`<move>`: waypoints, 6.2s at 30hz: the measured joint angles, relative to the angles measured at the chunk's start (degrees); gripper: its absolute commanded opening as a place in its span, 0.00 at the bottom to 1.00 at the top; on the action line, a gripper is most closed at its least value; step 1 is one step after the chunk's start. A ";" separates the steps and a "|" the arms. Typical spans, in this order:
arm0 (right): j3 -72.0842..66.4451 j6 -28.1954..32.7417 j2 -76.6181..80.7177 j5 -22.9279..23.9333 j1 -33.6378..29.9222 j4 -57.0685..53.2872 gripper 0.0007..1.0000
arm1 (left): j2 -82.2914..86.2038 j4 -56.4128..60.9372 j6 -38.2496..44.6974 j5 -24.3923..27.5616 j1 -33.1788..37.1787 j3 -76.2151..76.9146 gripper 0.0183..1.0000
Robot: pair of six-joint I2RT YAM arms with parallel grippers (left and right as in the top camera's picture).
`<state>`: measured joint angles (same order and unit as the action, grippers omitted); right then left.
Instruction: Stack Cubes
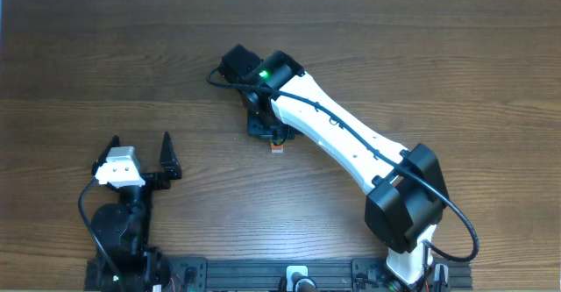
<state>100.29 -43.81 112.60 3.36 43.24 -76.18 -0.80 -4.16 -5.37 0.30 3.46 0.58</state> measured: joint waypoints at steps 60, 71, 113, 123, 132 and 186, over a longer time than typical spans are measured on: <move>-2.08 -0.17 0.20 -0.02 -0.17 3.82 0.12 | 0.00 0.00 0.02 0.00 0.00 0.00 1.00; -2.05 -0.15 0.98 -0.26 -0.02 4.46 0.14 | 0.00 0.00 0.02 0.00 0.00 0.00 1.00; -2.14 13.84 -7.69 1.62 -7.23 12.15 0.99 | 0.02 0.00 0.00 0.00 0.00 0.00 1.00; -7.10 24.57 -30.93 6.12 -22.32 13.94 0.99 | 0.00 0.00 0.02 0.00 0.00 0.00 1.00; -34.07 29.79 -60.72 9.53 -32.20 22.27 0.99 | 0.02 0.00 0.02 0.00 0.00 0.00 1.00; -99.62 45.11 -111.69 -1.99 -38.12 78.03 0.99 | 0.02 0.00 0.00 0.00 0.00 0.00 1.00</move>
<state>0.67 1.30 0.91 1.37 5.13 1.85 -0.78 -4.16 -5.37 0.30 3.46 0.58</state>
